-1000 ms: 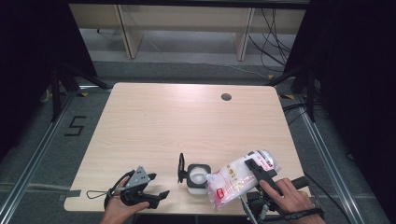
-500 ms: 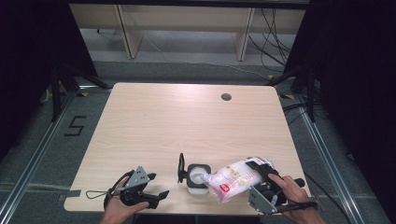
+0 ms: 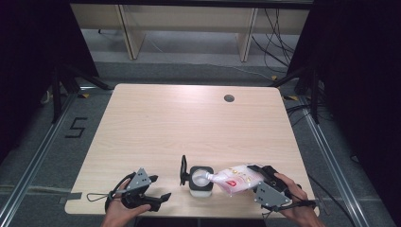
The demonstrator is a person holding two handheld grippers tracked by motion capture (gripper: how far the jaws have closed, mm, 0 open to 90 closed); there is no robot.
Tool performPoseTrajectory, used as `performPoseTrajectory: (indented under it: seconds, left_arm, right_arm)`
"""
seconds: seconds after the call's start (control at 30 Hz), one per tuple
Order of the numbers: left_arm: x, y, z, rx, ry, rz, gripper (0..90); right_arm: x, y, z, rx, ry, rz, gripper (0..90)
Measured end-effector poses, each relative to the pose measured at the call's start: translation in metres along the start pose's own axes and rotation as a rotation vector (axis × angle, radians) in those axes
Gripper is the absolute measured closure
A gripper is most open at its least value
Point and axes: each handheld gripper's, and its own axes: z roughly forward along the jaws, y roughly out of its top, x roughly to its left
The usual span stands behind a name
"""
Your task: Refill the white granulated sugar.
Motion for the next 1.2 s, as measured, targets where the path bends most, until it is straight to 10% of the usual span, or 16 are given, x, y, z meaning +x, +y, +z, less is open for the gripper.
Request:
performPoseTrajectory:
  seconds: [0.3, 1.2]
  left_arm:
    - [0.0, 0.0, 0.0, 0.013, 0.006, 0.002, 20.1]
    - [0.0, 0.001, -0.001, 0.012, 0.001, 0.002, 20.1]
  right_arm:
    - [-0.007, -0.017, 0.011, -0.115, 0.047, 0.2, 49.2]
    - [-0.04, -0.05, 0.08, -0.352, 0.098, 0.586, 52.4]
